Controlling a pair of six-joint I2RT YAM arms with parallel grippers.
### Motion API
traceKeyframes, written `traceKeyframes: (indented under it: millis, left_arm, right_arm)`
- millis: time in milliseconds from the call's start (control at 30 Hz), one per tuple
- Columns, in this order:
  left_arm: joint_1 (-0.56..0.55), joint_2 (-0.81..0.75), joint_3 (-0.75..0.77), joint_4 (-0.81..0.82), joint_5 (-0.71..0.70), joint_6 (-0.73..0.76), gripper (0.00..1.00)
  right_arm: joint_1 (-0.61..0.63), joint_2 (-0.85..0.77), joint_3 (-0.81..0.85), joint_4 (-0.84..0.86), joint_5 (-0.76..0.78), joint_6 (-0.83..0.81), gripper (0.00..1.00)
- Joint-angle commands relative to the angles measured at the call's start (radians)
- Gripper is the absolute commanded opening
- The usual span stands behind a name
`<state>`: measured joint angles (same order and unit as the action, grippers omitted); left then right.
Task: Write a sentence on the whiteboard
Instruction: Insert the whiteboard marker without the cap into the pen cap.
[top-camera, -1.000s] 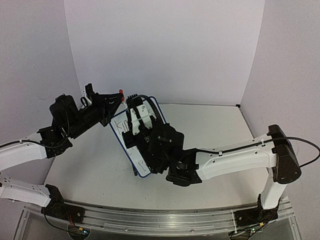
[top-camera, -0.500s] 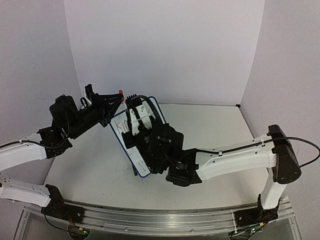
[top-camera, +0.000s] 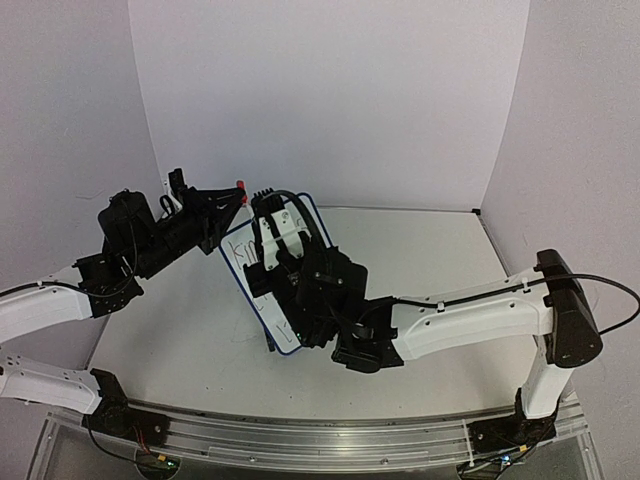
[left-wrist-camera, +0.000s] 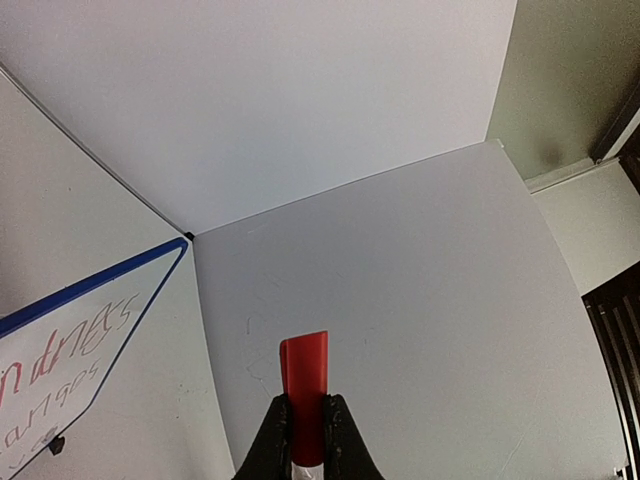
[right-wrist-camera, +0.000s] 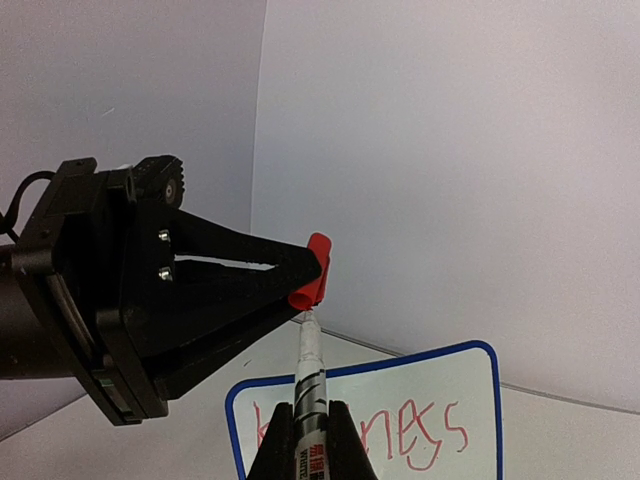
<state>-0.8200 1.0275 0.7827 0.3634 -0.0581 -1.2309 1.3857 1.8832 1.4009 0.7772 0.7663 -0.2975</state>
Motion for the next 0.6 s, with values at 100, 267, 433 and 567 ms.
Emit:
traceKeyframes:
  millis: [100,267,433,567]
  left_arm:
    - [-0.005,-0.011,0.004,-0.002,-0.012,0.028,0.00]
    - [-0.005,-0.007,0.010,0.015,-0.018,0.036,0.00]
    - [-0.005,0.004,0.025,0.010,-0.015,0.047,0.00]
    - [-0.005,0.005,0.022,0.010,-0.016,0.045,0.00]
  right_arm:
    - [0.000,-0.001,0.023,0.031,-0.017,0.017,0.00]
    - [0.000,-0.003,0.018,0.020,-0.025,0.033,0.00]
    - [0.000,-0.006,0.014,0.016,-0.026,0.040,0.00]
    - [0.000,-0.008,0.012,0.016,-0.025,0.041,0.00]
